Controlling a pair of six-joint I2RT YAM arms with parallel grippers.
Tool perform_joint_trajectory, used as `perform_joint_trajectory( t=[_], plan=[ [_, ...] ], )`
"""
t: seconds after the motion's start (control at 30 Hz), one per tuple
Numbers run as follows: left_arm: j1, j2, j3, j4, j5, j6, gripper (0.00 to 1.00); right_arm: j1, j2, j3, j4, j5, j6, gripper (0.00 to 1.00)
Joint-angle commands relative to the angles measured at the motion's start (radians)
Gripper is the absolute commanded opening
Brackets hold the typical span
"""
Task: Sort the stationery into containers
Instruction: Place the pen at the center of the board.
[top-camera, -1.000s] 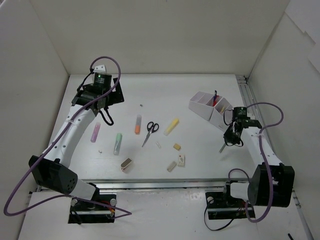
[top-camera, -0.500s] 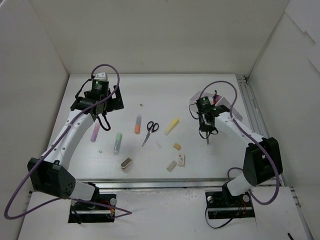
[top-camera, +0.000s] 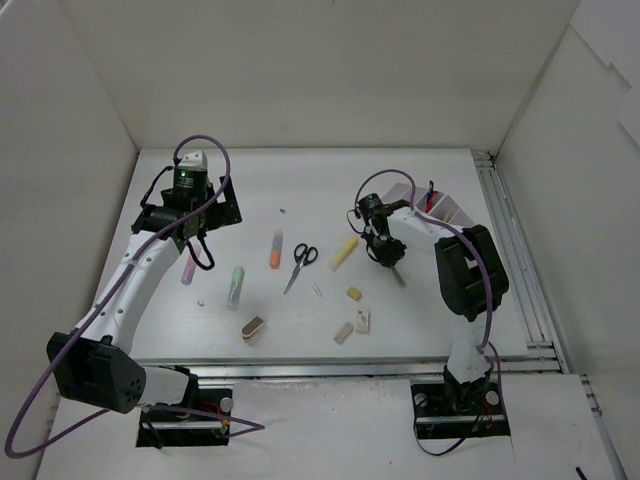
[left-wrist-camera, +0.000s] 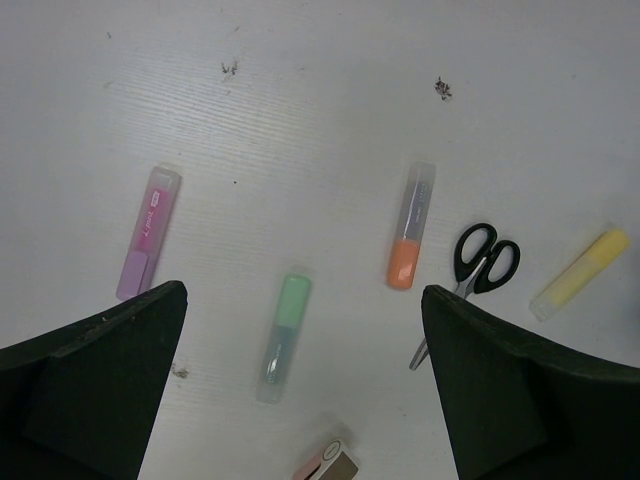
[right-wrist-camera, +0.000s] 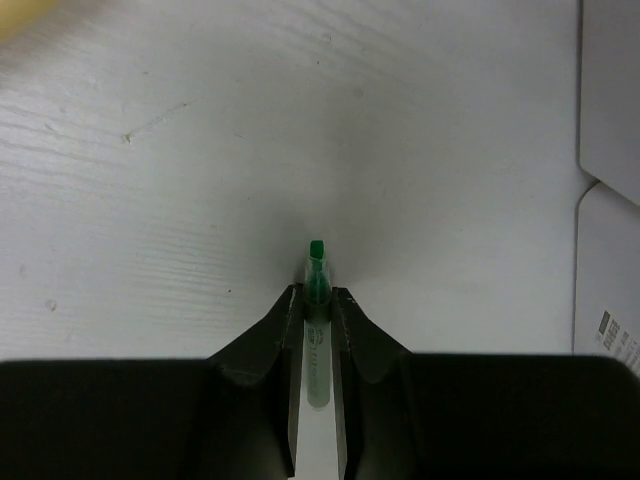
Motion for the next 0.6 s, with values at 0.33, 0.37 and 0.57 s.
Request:
perform_joint_trajectory(
  t=[0.33, 0.37, 0.57],
  plan=[
    [0.005, -0.044, -0.028, 0.054, 0.015, -0.039, 0.99, -0.045, -0.116, -0.069, -0.058, -0.104, -0.012, 0.41],
    [0.005, -0.040, -0.030, 0.054, 0.018, -0.042, 0.99, -0.065, -0.128, -0.086, -0.058, -0.107, -0.011, 0.41],
    [-0.024, 0.019, -0.007, 0.043, 0.024, -0.060, 0.99, -0.125, -0.157, -0.163, -0.058, -0.218, -0.038, 0.31]
  ],
)
